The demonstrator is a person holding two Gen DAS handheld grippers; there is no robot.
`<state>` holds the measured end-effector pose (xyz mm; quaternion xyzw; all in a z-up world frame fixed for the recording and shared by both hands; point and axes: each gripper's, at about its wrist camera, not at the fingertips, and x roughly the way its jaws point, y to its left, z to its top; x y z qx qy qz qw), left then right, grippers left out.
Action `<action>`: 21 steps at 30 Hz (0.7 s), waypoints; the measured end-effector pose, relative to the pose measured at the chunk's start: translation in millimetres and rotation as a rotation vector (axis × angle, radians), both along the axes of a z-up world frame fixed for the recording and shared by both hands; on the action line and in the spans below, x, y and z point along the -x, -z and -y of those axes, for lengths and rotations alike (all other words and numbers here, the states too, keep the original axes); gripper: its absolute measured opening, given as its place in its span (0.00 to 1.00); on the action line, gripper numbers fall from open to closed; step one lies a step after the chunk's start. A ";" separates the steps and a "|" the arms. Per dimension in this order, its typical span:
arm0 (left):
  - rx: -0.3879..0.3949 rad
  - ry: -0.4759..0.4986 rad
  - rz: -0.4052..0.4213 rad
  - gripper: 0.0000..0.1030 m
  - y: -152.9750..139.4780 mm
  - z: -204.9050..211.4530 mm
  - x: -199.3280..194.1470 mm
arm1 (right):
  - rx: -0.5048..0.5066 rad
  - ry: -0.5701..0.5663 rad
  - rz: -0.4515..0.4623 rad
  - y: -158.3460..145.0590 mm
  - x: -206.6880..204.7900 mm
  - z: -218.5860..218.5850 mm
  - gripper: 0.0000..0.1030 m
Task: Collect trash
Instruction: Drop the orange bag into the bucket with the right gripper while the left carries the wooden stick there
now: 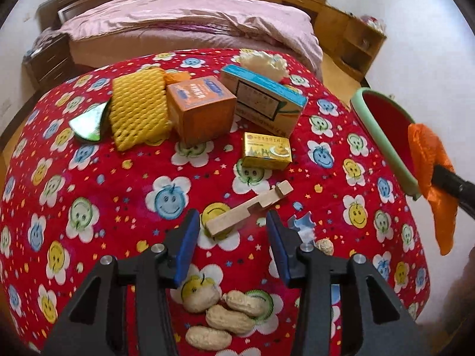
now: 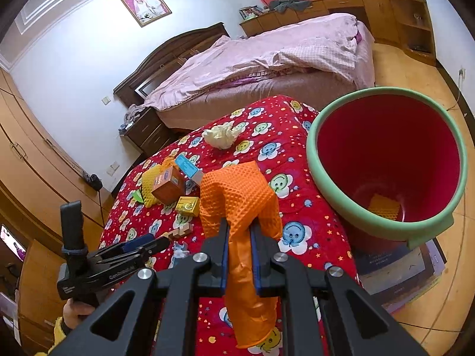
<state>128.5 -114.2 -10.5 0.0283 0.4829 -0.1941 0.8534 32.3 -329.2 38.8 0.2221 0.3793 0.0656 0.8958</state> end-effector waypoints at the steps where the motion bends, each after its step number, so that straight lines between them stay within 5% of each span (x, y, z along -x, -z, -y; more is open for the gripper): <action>1: -0.011 0.011 0.004 0.45 0.7 2.6 -1.3 | 0.000 0.001 -0.002 0.4 -0.1 0.8 0.14; 8: -0.091 0.076 0.026 0.45 8.5 21.2 -7.1 | -0.003 0.021 -0.012 3.3 -0.7 4.9 0.14; 10: -0.098 0.078 0.040 0.36 8.2 23.2 -6.0 | -0.005 0.026 -0.016 4.8 -0.9 6.9 0.14; 14: -0.068 0.079 0.031 0.09 5.8 22.9 -5.9 | -0.010 0.034 -0.022 6.8 -0.9 10.3 0.14; 21: 0.050 0.069 0.010 0.09 -10.7 17.4 2.3 | -0.016 0.045 -0.011 5.1 -0.1 17.9 0.14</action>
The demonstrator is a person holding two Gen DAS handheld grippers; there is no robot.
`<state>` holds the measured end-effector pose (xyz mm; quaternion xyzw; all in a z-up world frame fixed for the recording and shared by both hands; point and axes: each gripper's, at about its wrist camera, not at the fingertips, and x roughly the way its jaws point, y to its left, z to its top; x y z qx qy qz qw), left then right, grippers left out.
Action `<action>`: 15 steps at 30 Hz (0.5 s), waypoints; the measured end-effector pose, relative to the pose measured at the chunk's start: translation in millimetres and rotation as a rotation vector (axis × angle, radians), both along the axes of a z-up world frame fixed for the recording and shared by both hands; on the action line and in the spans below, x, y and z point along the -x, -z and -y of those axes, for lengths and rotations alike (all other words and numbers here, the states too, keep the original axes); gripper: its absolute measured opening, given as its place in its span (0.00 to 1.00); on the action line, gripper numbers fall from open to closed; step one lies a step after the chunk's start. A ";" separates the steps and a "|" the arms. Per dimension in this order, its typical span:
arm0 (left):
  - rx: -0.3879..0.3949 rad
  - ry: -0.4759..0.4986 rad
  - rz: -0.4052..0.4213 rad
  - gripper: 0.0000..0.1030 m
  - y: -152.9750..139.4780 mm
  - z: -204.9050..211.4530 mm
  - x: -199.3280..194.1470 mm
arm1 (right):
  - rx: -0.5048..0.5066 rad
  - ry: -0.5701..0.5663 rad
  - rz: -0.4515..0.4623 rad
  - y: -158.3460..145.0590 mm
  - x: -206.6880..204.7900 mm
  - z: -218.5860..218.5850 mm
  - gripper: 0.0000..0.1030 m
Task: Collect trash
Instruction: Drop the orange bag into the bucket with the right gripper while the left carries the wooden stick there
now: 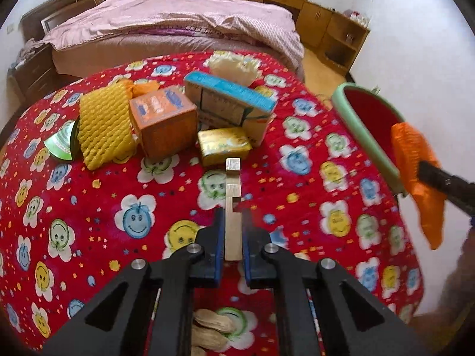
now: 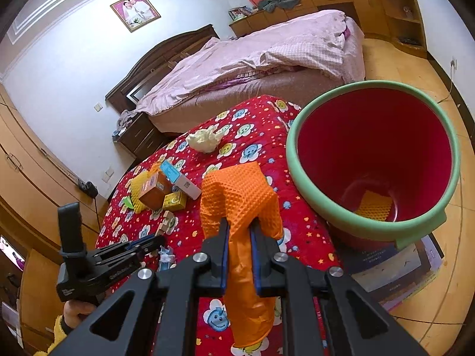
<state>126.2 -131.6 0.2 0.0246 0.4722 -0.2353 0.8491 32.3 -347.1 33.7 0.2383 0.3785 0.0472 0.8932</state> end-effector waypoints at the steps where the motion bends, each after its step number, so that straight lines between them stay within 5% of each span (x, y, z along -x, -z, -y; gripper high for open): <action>1: 0.012 0.001 0.009 0.09 -5.8 1.2 2.4 | 0.000 0.004 0.004 -0.9 0.3 2.1 0.14; 15: 0.113 0.083 0.045 0.09 -60.2 75.3 9.5 | 0.021 0.120 0.032 -6.9 3.2 57.6 0.15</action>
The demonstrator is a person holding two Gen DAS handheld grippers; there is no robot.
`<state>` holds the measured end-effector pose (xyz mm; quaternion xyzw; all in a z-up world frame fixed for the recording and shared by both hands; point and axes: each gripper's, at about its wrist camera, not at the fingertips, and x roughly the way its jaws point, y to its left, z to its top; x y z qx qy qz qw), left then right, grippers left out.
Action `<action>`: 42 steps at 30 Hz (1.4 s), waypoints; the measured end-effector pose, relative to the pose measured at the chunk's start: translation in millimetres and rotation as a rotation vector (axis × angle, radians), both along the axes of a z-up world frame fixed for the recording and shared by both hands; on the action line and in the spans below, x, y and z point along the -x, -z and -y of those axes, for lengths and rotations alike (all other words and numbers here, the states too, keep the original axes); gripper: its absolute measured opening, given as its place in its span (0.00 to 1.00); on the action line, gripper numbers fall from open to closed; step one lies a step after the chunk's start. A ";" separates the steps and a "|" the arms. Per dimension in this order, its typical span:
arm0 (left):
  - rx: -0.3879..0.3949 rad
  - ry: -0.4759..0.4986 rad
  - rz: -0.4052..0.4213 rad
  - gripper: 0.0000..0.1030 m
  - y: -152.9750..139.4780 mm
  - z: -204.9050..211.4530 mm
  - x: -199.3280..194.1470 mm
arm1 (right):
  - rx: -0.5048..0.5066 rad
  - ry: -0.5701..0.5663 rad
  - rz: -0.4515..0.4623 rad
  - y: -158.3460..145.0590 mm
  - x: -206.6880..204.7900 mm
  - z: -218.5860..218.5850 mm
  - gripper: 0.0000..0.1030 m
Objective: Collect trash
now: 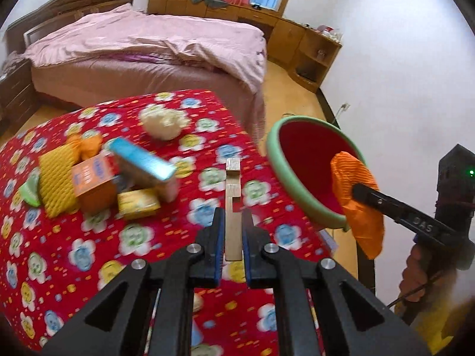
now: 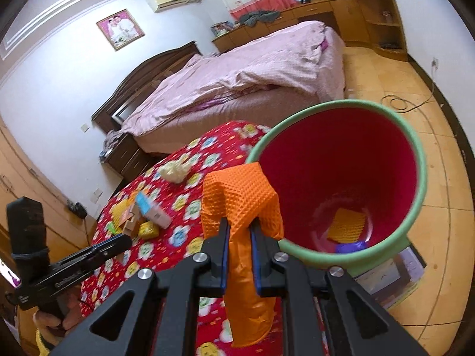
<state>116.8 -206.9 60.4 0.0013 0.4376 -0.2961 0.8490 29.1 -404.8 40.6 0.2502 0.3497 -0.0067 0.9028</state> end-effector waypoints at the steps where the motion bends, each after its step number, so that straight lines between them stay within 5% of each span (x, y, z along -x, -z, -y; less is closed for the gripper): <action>1: -0.002 0.010 0.001 0.09 -0.9 9.5 -0.2 | 0.001 0.010 0.000 0.0 -0.2 5.3 0.15; 13: -0.031 0.143 -0.023 0.09 13.3 111.3 -13.0 | 0.006 0.137 -0.044 15.4 -7.8 78.2 0.17; 19: -0.067 0.171 0.006 0.16 13.9 138.6 -14.3 | -0.002 0.170 -0.044 23.4 -9.4 98.0 0.31; 22: -0.071 0.155 0.001 0.26 15.2 138.5 -15.6 | -0.014 0.172 -0.034 24.2 -6.9 103.2 0.41; 42: -0.036 0.016 0.000 0.27 -0.6 68.2 2.1 | -0.011 0.160 -0.007 5.0 19.6 67.7 0.60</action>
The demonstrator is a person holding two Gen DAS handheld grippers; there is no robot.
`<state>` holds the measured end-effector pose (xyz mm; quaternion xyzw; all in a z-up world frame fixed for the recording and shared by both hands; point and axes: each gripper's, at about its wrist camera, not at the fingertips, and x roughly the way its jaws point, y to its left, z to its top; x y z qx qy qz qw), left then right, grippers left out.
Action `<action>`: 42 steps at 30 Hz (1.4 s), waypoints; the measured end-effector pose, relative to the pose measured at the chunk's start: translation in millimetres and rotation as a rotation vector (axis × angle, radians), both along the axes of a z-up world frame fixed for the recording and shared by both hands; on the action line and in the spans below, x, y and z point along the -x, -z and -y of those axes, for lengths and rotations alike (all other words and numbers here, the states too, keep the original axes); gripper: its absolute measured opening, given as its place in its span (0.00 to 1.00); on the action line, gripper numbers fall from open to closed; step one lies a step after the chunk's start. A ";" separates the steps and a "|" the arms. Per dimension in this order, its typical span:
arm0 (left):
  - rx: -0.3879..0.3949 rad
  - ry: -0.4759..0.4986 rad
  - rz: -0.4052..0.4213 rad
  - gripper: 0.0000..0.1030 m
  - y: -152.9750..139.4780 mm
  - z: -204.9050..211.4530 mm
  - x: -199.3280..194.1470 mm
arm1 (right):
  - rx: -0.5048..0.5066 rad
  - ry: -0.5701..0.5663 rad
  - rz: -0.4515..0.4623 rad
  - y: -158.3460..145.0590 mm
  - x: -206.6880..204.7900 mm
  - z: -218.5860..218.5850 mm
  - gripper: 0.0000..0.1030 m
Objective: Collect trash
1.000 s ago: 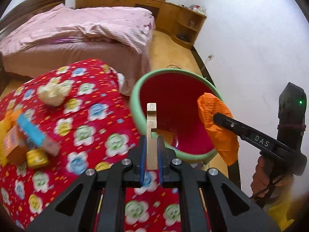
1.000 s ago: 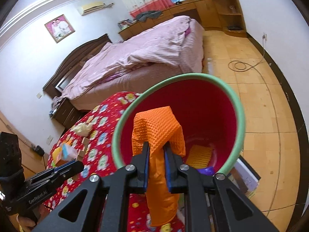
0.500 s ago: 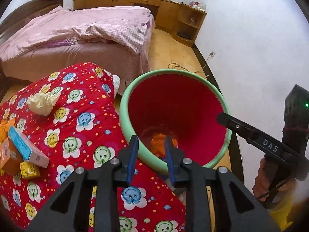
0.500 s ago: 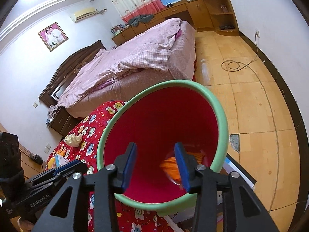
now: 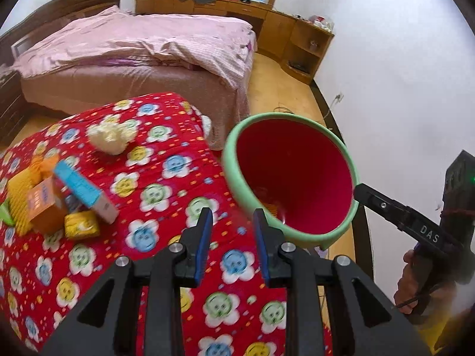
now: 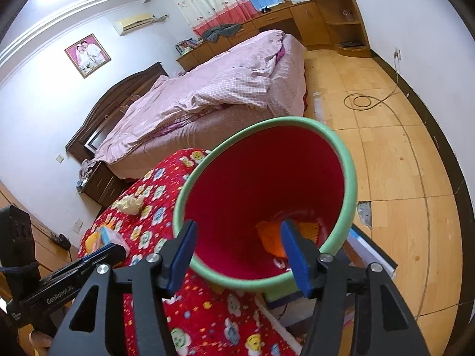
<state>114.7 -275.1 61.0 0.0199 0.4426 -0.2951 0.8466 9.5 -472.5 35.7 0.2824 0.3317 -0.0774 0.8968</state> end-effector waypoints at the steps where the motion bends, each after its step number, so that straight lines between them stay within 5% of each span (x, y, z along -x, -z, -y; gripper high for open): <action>1: -0.002 -0.010 0.000 0.28 -0.3 -5.1 1.0 | 0.001 -0.005 0.001 -1.2 1.9 -3.5 0.61; 20: -0.046 -0.184 -0.058 0.31 27.7 -108.2 22.0 | 0.001 -0.105 -0.002 -7.4 16.2 -72.3 0.70; 42: -0.142 -0.198 -0.079 0.32 62.7 -116.0 33.0 | -0.009 -0.136 -0.046 6.2 25.2 -95.2 0.72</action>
